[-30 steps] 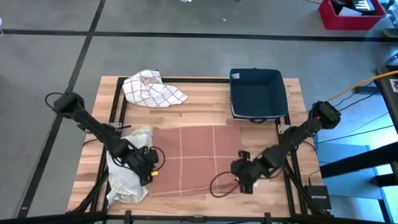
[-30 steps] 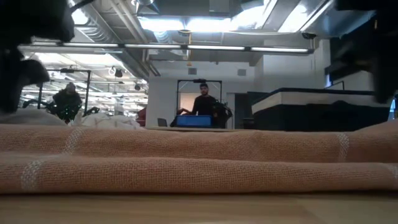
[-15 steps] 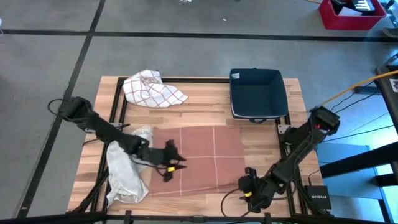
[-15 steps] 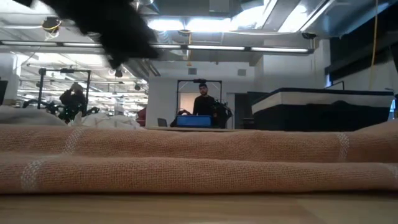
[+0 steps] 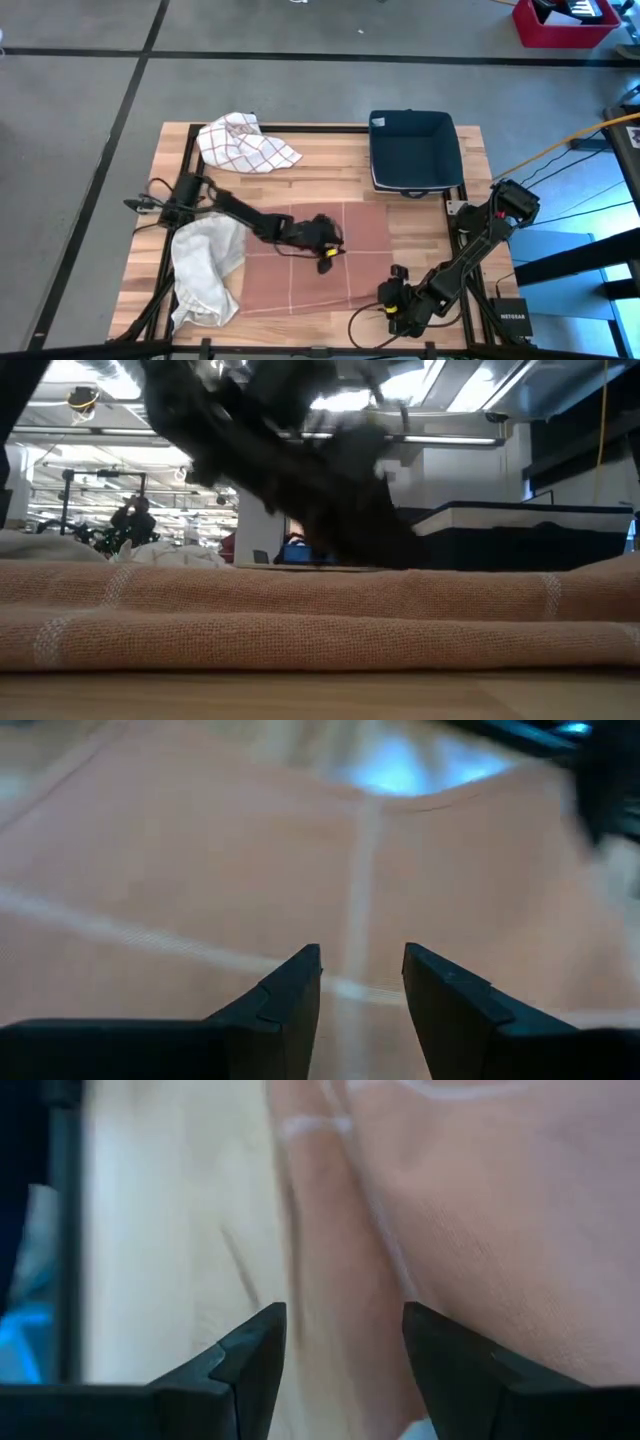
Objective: Fold towel
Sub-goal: Fold the brown towel
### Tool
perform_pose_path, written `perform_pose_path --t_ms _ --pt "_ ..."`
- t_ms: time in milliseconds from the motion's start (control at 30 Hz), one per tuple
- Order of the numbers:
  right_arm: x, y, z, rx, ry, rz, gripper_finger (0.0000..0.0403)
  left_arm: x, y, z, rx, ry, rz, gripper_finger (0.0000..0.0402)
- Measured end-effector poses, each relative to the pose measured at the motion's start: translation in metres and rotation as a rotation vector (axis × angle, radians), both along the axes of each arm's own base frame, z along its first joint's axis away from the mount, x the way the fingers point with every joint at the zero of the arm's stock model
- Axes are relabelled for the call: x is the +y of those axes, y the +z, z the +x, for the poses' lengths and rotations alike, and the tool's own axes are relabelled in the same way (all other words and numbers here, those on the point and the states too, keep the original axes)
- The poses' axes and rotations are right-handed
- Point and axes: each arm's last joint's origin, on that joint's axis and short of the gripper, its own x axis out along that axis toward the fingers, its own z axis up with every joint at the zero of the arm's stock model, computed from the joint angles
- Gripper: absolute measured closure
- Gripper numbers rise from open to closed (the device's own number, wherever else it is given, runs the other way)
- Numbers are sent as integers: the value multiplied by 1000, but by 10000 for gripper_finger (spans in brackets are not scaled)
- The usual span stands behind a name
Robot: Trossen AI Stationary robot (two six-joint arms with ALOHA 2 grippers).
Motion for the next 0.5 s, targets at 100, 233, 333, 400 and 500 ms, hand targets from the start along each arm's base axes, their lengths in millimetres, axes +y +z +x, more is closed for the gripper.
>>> perform_pose_path --t_ms 100,233,333,400,500 --pt "2 -11 0 45 -25 11 199 16 -14 4 52 96 -85 266" --pt "6 -19 2 81 -34 50 199 31 -20 2 110 189 -150 267" --pt "12 -19 -1 88 -33 75 199 35 -22 0 147 242 -152 267" --pt "18 -17 -5 88 -23 87 199 36 -24 -1 157 266 -138 267" --pt "27 -14 -11 107 -15 127 199 36 -24 -1 158 286 -148 267"
